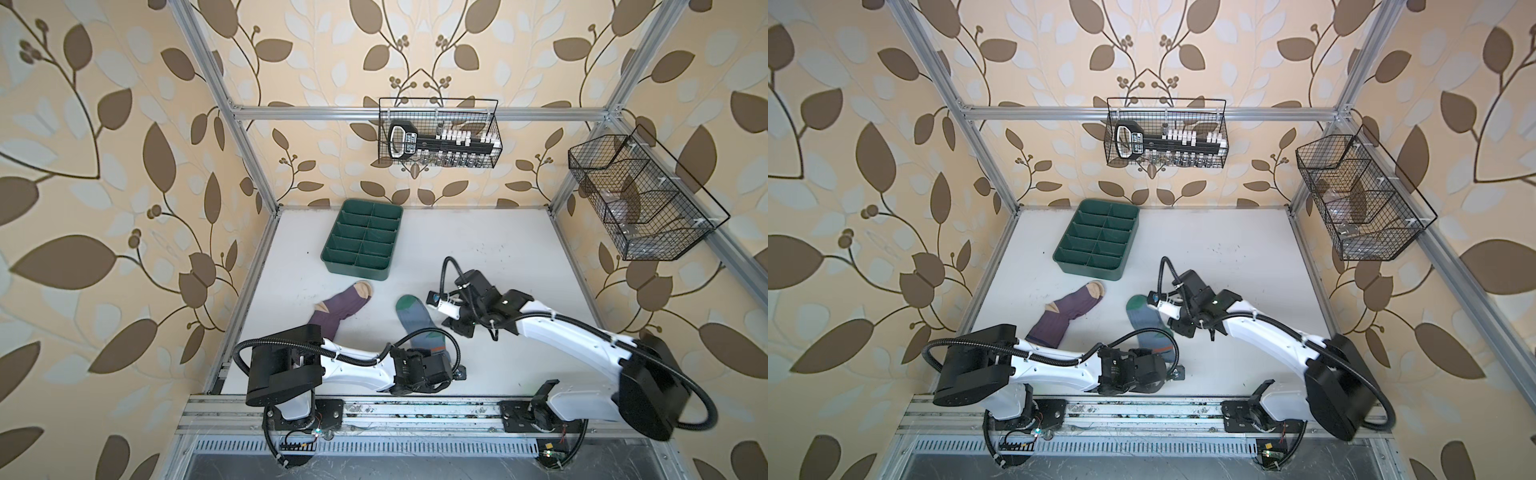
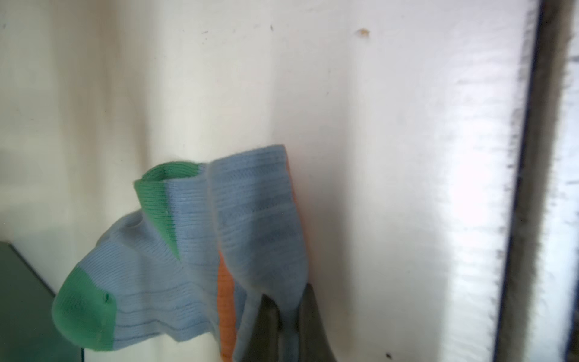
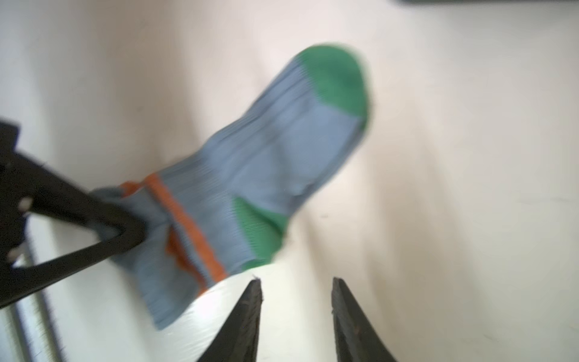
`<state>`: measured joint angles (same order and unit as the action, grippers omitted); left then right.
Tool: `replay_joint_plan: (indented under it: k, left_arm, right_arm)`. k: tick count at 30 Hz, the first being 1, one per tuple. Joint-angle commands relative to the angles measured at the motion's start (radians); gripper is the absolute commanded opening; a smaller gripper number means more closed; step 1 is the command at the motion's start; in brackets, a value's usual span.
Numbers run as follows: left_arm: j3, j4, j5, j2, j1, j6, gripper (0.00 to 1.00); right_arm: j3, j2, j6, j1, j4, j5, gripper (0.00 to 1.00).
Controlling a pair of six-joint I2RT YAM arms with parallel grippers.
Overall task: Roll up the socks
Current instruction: 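Lift the right gripper off and regrasp the roll farther toward the toe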
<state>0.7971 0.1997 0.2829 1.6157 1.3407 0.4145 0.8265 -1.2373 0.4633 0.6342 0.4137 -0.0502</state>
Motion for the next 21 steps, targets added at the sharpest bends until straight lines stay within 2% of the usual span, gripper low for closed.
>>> replay_joint_plan:
  k: [1, 5, 7, 8, 9, 12, 14, 16, 17, 19, 21]
  left_arm:
    - [0.036, 0.188, -0.248, -0.020, -0.052, 0.044, 0.00]
    - [0.092, 0.276, -0.391, 0.009, -0.126, 0.036, 0.00]
    - [0.132, 0.332, -0.458, 0.046, -0.169, 0.035, 0.00]
    - [0.150, 0.355, -0.481, 0.065, -0.187, 0.035, 0.00]
    - [0.174, 0.376, -0.501, 0.086, -0.206, 0.035, 0.00]
    - [0.223, 0.428, -0.551, 0.131, -0.256, 0.042, 0.00]
    - [0.239, 0.442, -0.585, 0.151, -0.282, 0.042, 0.00]
    - [0.250, 0.445, -0.596, 0.167, -0.299, 0.034, 0.00]
    - [0.258, 0.451, -0.597, 0.177, -0.306, 0.032, 0.00]
    - [0.277, 0.459, -0.604, 0.194, -0.323, 0.022, 0.00]
    - [0.301, 0.476, -0.625, 0.218, -0.349, 0.019, 0.00]
  right_arm:
    - [-0.036, 0.175, -0.137, -0.101, -0.194, 0.182, 0.39]
    - [-0.140, 0.417, -0.282, -0.166, -0.309, 0.216, 0.41]
    - [-0.173, 0.526, -0.355, -0.169, -0.314, 0.206, 0.47]
    - [-0.180, 0.568, -0.395, -0.170, -0.307, 0.183, 0.53]
    - [-0.186, 0.619, -0.428, -0.169, -0.304, 0.138, 0.54]
    - [-0.215, 0.729, -0.459, -0.170, -0.303, -0.024, 0.52]
    - [-0.228, 0.778, -0.430, -0.169, -0.282, -0.119, 0.49]
    - [-0.237, 0.797, -0.296, -0.165, -0.213, -0.263, 0.48]
    - [-0.236, 0.795, -0.231, -0.151, -0.156, -0.281, 0.47]
    - [-0.224, 0.767, -0.119, -0.074, -0.014, -0.193, 0.47]
    - [-0.231, 0.735, -0.021, 0.066, 0.094, -0.022, 0.47]
